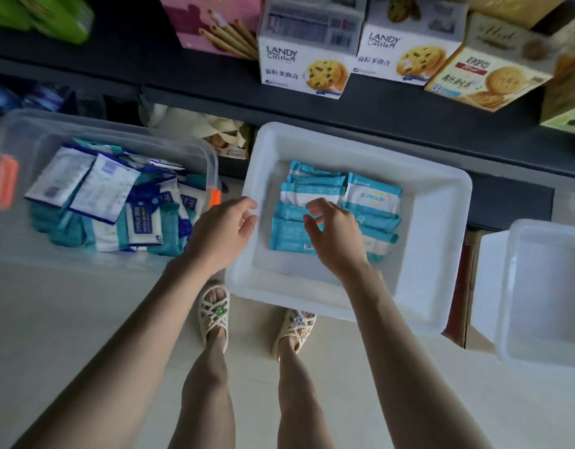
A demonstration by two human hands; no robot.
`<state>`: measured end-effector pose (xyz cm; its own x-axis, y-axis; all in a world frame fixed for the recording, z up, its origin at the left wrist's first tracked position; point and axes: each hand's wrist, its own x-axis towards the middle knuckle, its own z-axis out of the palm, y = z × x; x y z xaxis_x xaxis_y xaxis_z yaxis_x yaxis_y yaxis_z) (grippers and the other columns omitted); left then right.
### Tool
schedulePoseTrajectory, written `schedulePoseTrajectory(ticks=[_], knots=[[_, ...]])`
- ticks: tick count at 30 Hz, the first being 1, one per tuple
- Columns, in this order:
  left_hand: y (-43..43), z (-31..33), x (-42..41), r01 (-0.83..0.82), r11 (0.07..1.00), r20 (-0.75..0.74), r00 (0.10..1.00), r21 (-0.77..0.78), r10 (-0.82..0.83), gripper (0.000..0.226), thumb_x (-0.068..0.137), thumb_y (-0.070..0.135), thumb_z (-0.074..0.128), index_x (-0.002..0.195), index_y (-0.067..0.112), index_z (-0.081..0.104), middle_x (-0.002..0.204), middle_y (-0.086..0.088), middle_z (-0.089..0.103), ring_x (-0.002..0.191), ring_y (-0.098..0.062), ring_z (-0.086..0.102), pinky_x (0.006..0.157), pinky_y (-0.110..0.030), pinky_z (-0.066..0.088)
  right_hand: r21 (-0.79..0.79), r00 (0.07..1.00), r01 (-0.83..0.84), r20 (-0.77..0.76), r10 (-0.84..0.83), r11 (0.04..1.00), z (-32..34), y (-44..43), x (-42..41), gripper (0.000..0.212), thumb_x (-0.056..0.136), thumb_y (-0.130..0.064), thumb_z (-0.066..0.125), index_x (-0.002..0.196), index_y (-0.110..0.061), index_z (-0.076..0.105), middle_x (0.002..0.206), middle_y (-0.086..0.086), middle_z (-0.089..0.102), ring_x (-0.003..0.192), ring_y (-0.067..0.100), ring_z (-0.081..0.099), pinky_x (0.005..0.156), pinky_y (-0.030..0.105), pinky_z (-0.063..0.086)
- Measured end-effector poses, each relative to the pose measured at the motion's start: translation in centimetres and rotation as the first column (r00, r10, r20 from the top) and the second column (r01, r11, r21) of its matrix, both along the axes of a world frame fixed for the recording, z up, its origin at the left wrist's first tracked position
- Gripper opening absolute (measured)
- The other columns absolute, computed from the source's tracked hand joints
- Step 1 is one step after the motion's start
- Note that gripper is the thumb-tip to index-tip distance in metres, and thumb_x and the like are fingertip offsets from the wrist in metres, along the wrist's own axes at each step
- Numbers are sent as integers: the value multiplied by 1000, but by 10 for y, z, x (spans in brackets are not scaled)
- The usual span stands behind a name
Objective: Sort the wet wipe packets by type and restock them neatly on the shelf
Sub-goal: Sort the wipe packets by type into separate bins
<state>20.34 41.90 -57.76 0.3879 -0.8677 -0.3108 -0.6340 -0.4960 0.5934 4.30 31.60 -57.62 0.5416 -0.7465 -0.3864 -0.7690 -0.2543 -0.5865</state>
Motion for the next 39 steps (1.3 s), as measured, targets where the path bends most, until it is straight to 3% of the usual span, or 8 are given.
schedulePoseTrajectory(ticks=[2,13,20,24,28,32,35,39], knots=[[26,10,21,-46,999,0,999,-8,46,21,93,13,57,111,6,64,95,-8,70,76,-14,61,64,-22,45,11,999,-14,33,13,1000,6,20,25,20,92,-16,54,108,-8,63,107,13,68,94,34,65,78,44,52],[154,-18,173,-234,948,-146,952,214,268,17,91,11,60,106,5,66,94,-11,71,82,-21,66,77,-33,54,134,994,106,-20,-105,985,-16,133,192,16,92,-12,54,104,-7,64,98,13,71,88,33,67,77,46,54],[176,-75,232,-272,891,-152,927,363,344,26,90,11,61,112,-2,60,115,-19,63,100,-30,62,86,-36,49,255,970,227,-141,-196,940,-74,173,257,19,91,-11,55,107,-8,65,102,13,71,93,31,65,84,44,53],[175,-101,239,-343,824,-101,898,450,429,39,88,18,63,121,1,50,122,-17,52,108,-30,54,83,-31,44,325,935,341,-217,-281,882,-103,184,271,26,91,-15,57,116,-8,60,115,11,65,105,27,60,90,36,50],[164,-116,226,-471,765,-50,838,439,544,62,82,21,73,128,-1,37,134,-19,40,124,-31,39,100,-38,40,353,884,455,-287,-369,817,-134,190,282,52,87,-21,65,131,-7,42,132,12,48,119,29,48,103,44,42],[154,-123,217,-596,693,-65,738,405,672,67,78,18,76,127,-2,35,136,-19,40,126,-27,39,99,-36,42,390,806,590,-339,-486,706,-155,192,287,70,76,-33,75,131,-9,39,129,10,50,115,28,51,101,47,44],[150,-129,221,-646,635,-85,669,423,738,68,78,21,77,126,-1,34,136,-18,45,123,-28,46,94,-34,44,431,782,623,-355,-512,653,-165,192,284,61,70,-36,77,120,-13,49,117,6,62,103,26,60,91,46,52],[148,-136,224,-676,591,-102,617,439,781,70,74,21,80,124,-4,37,132,-18,52,118,-30,54,90,-32,44,536,711,665,-241,-660,521,-166,189,278,40,76,-14,77,107,-14,52,104,3,66,92,22,65,79,35,57]])
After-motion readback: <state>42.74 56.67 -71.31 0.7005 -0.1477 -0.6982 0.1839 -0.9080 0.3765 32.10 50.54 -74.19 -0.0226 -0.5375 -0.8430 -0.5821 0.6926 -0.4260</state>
